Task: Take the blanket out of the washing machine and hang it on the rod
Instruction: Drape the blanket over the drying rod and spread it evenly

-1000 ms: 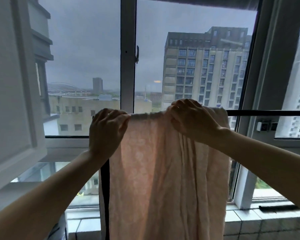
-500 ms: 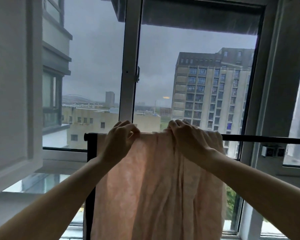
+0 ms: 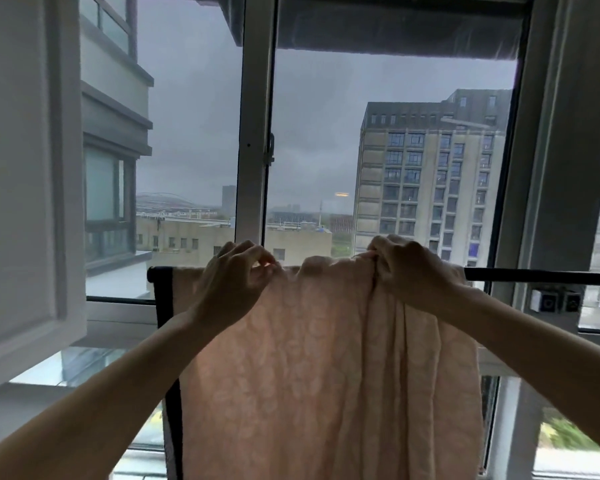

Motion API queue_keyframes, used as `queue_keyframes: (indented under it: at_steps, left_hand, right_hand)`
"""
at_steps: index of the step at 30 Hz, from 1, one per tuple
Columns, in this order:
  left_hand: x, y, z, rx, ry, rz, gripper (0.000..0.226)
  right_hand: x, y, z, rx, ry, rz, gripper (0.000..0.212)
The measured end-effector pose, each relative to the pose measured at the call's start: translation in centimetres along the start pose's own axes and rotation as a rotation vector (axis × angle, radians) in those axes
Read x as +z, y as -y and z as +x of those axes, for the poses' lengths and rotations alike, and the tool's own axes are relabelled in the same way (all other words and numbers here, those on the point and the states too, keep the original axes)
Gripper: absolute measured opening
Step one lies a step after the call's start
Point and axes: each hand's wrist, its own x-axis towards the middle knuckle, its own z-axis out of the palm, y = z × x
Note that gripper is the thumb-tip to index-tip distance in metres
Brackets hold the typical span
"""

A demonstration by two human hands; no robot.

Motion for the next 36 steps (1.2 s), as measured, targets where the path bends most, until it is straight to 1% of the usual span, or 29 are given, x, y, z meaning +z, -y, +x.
queue_keyframes:
  at_steps: [3,7,10,12,15,19,22,24,26,27,29,30,31,33,36]
  left_hand:
    - [0.7,-1.7,0.9,0.119,0.061,0.020,0.024]
    - [1.8,-3.6,2.3,0.159,0.128,-0.069,0.029]
    - [3.0,-4.7,3.2,0.156,0.150,-0.138,0.025]
    - [3.6,-5.2,3.5,0.131,0.158,-0.187,0.014]
    - [4.2,-5.4,3.7,0.067,0.111,-0.217,0.004]
    - [4.0,-4.7,3.6,0.018,0.074,-0.173,0.004]
    - [3.7,-4.2,3.5,-0.026,0.092,-0.129,0.005]
    - [3.7,-4.3,3.4,-0.065,0.091,-0.128,0.005]
    - [3.7,-5.1,3.5,-0.096,0.090,-0.148,0.005]
    - [3.7,-5.7,3.6,-0.105,0.105,-0.178,0.004]
    - [3.7,-6.8,3.9,-0.095,0.164,-0.248,0.005]
    - [3.8,-7.3,4.1,-0.076,0.197,-0.261,0.008]
    - [3.9,-7.7,4.1,-0.057,0.214,-0.262,0.009]
    - [4.2,-7.9,4.1,-0.047,0.186,-0.251,0.007]
    - [4.3,-7.6,3.8,-0.067,0.151,-0.216,0.005]
  right_hand:
    - [0.3,0.4,0.0,-0.010,-0.003,0.027,0.018]
    - [0.5,0.7,-0.2,-0.021,-0.005,0.016,0.021]
    - [0.2,0.7,-0.5,-0.013,-0.037,-0.017,0.020]
    - [0.0,0.7,-0.9,0.007,-0.059,-0.087,0.018]
    - [-0.2,-0.1,-1.2,0.031,-0.069,-0.116,0.013]
    - [-1.0,-4.5,0.0,0.214,-0.089,-0.070,0.014]
    - [-2.0,-7.4,-0.7,0.282,-0.112,-0.092,0.014]
    - [-2.1,-8.0,-1.5,0.250,-0.058,-0.042,0.014]
    - [-1.9,-8.1,-2.0,0.172,0.008,0.016,0.012]
    - [-1.7,-8.1,-2.1,0.134,0.018,0.053,0.015]
    - [-1.5,-7.9,-2.4,0.046,0.005,0.127,0.028]
    - [-1.4,-7.8,-2.5,-0.007,-0.009,0.134,0.030]
    - [-1.2,-7.6,-2.5,-0.066,-0.023,0.128,0.029]
    - [-0.8,-7.1,-2.5,-0.161,-0.040,0.108,0.022]
    - [0.1,-6.0,-2.0,-0.189,-0.054,0.110,0.021]
